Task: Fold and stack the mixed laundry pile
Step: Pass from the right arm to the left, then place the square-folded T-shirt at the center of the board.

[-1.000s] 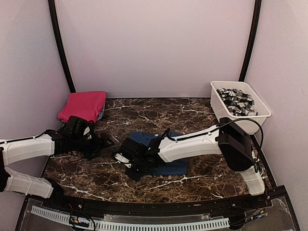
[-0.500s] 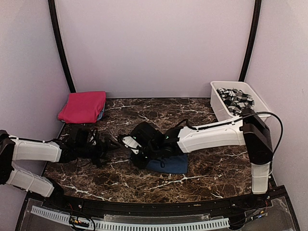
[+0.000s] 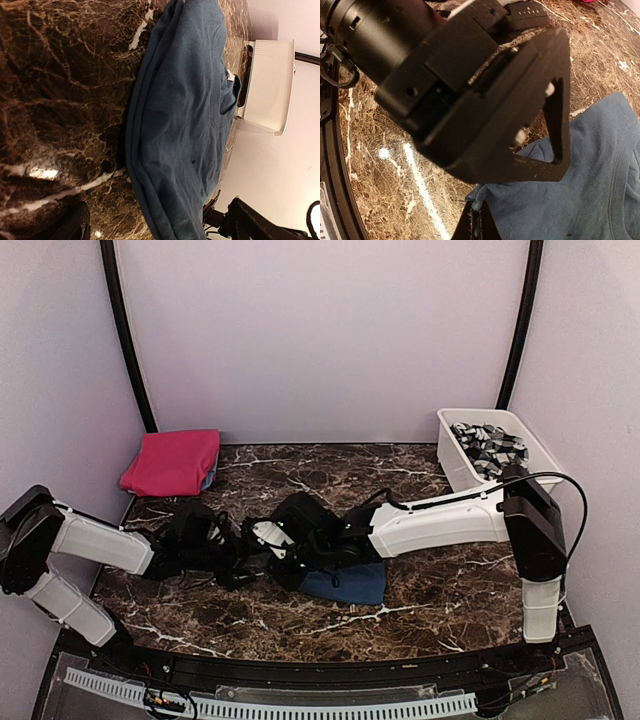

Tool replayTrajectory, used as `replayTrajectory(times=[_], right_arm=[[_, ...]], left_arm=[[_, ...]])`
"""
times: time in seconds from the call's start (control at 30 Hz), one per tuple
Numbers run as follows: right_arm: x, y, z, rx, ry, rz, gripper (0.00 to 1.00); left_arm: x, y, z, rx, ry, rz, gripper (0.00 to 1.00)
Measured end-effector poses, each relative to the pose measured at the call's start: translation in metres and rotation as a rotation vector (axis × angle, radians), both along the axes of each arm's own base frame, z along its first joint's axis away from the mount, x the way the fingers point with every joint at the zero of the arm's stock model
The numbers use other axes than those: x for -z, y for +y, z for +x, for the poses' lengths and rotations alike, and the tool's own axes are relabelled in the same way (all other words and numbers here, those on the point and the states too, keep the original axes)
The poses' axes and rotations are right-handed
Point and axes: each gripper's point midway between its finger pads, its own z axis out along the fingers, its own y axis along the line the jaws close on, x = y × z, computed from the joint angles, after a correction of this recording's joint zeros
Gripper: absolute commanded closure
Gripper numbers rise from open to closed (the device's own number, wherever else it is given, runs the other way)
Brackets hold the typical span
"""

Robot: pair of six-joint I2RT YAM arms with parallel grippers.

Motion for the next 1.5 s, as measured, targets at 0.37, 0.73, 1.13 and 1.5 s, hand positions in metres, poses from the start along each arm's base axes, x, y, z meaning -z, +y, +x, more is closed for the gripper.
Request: replayTrajectory(times=[0.37,0.73,1.13,1.5], right_arm=[[-0.003,0.007,-0.010,-0.020,0.025,0.024,1.00],[-0.012,0.014,-0.013,-0.018,0.032,0.052,0.87],[-0.032,-0.039,-0.015,0.083,0.064,0.094,0.03],[-0.068,-0.121,0.001,0.266,0.043,0.188,0.01]], left_arm=[[0.014,-0.017,0.024,-0.045,0.023,-0.015,0.26],[0.035,-0.024,0.039,-0.050,0.031,0.075,0.92],[-0.018,-0.023,0.107,0.062,-0.212,0.485,1.00],[-0.053,-0.001,0.186,0.200,-0.346,0.919,1.00]])
